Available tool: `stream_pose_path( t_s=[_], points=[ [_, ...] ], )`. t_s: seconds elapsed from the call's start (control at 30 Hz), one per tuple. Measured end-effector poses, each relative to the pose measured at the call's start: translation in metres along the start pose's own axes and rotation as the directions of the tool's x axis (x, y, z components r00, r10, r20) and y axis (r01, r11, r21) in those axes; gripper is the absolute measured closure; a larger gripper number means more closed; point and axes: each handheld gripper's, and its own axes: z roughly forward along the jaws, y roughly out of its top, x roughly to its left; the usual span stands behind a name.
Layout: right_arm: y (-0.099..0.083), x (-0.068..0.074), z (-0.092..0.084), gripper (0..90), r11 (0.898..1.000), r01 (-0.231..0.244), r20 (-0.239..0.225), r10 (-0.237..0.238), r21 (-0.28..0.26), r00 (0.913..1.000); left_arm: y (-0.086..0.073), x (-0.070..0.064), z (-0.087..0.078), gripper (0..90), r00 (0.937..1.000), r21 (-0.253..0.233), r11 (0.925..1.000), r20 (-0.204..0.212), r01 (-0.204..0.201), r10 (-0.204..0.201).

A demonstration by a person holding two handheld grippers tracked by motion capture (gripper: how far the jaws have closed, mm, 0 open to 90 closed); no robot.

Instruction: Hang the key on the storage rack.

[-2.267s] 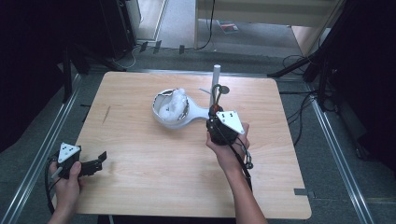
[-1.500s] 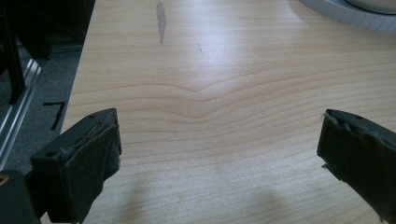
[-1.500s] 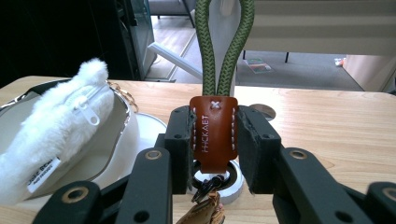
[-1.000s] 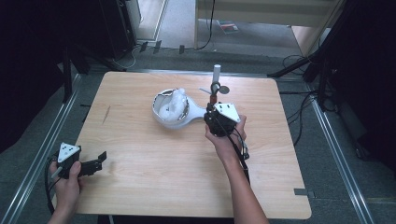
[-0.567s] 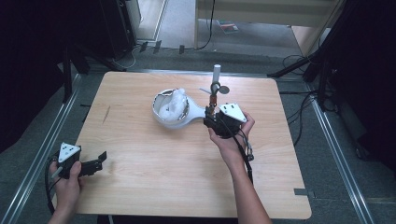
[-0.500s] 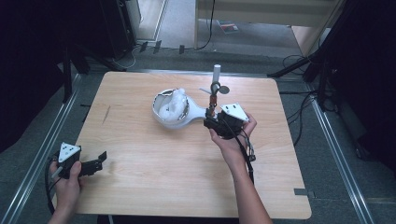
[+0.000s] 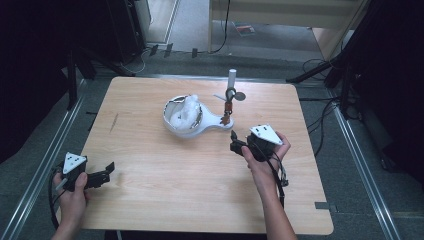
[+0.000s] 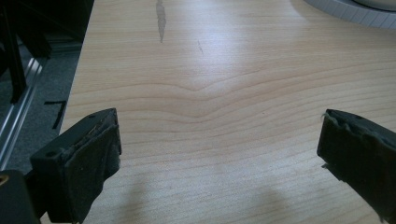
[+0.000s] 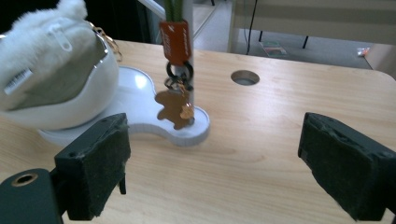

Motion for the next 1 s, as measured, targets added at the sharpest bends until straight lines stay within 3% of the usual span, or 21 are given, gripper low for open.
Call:
stream_pose_path(
  t_s=[0.63, 1.0],
  points=[
    [-0.034, -0.031, -0.021, 9.5, 0.999, -0.022, 0.029, 0.021, 0.026, 0.9993, 0.000, 0.000, 0.000, 0.4, 1.0000, 0.000, 1.0000, -0.004, -0.002, 0.002],
    [-0.057, -0.051, -0.039, 9.5, 0.998, -0.020, 0.070, 0.016, 0.054, 0.9974, 0.000, -0.001, 0.000, 0.4, 1.0000, -0.001, 1.0000, -0.007, -0.005, 0.005]
  ],
)
